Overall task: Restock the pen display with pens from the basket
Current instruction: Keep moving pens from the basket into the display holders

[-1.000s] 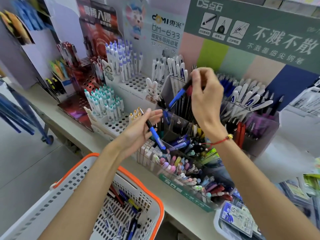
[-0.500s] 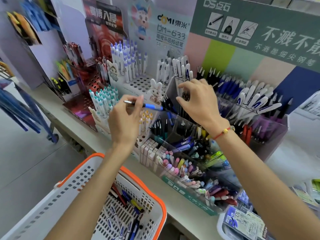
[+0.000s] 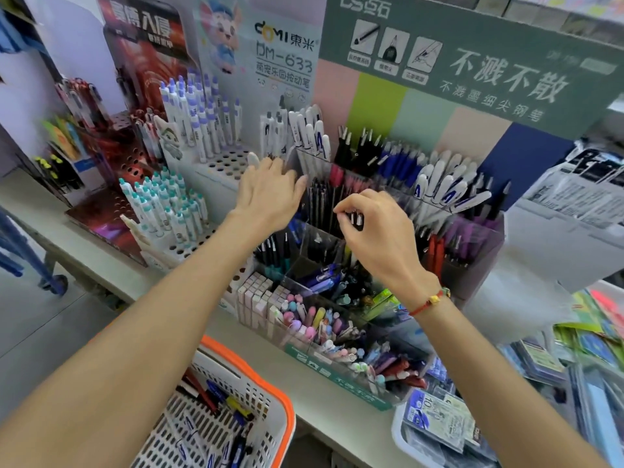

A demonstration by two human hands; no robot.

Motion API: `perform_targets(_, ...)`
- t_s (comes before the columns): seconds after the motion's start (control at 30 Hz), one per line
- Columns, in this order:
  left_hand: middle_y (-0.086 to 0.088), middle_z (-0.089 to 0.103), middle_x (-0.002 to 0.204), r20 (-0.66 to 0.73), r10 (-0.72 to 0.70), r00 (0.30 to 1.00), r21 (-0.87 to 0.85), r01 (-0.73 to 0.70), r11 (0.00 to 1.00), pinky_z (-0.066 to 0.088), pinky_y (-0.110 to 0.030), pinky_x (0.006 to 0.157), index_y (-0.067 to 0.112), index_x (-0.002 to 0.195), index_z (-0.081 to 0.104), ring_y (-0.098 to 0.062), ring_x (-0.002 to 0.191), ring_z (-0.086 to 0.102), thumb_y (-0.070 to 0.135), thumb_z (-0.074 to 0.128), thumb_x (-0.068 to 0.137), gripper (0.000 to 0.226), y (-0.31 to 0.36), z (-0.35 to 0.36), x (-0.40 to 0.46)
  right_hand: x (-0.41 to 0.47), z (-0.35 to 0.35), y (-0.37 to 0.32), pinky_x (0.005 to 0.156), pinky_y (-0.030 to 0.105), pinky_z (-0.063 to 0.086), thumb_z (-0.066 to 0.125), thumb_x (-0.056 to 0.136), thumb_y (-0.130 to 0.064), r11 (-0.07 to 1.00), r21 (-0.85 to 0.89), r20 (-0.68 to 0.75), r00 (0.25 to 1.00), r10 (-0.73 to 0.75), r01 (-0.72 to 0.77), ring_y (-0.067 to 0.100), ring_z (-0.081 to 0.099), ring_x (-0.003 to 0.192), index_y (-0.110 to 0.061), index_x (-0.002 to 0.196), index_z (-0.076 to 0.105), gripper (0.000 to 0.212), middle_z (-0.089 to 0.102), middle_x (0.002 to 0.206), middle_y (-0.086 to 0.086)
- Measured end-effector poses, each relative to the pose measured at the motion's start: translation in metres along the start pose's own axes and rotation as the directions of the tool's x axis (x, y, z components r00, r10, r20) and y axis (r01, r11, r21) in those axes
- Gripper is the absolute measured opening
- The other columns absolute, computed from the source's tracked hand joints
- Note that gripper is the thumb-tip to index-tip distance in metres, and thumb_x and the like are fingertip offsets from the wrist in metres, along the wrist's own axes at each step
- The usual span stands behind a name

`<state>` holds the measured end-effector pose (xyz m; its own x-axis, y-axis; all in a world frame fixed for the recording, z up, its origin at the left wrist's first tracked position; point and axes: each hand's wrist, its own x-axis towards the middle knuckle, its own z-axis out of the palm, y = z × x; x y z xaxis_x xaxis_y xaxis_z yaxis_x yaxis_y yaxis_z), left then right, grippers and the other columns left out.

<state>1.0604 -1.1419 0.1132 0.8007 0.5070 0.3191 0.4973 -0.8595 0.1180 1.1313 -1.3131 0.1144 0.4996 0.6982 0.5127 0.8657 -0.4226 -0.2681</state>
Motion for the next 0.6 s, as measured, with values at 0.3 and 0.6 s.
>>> perform_targets(0.3,-0.002,0.068,0.107,0.008,-0.424,0.906,-0.407,0.390,0.826,0.041,-0.034,0.076,0.022,0.109,0.064,-0.029,0.100,0.062,0.032,0.049,0.098,0.022,-0.042,-0.001,-0.103,-0.021,0.023,-0.050,0.067,0.034,0.053,0.063,0.091,-0.019,0.956,0.287,0.124,0.988,-0.097,0.058,0.011,0.061,0.078,-0.019,0.096,0.072,0.010,0.067,0.086,-0.007)
perform_targets(0.6,0.003,0.067,0.118,0.503,-0.652,0.567,-0.232,0.816,0.530,0.051,-0.035,0.080,0.025,0.119,0.062,-0.025,0.106,0.062,0.038,0.046,0.100,0.028,-0.119,0.078,-0.319,-0.121,0.153,-0.126,0.073,0.035,0.053,0.053,0.096,-0.023,0.957,0.286,0.772,0.578,-0.265,0.057,0.017,0.065,0.090,-0.021,0.114,0.065,0.022,0.069,0.097,-0.005)
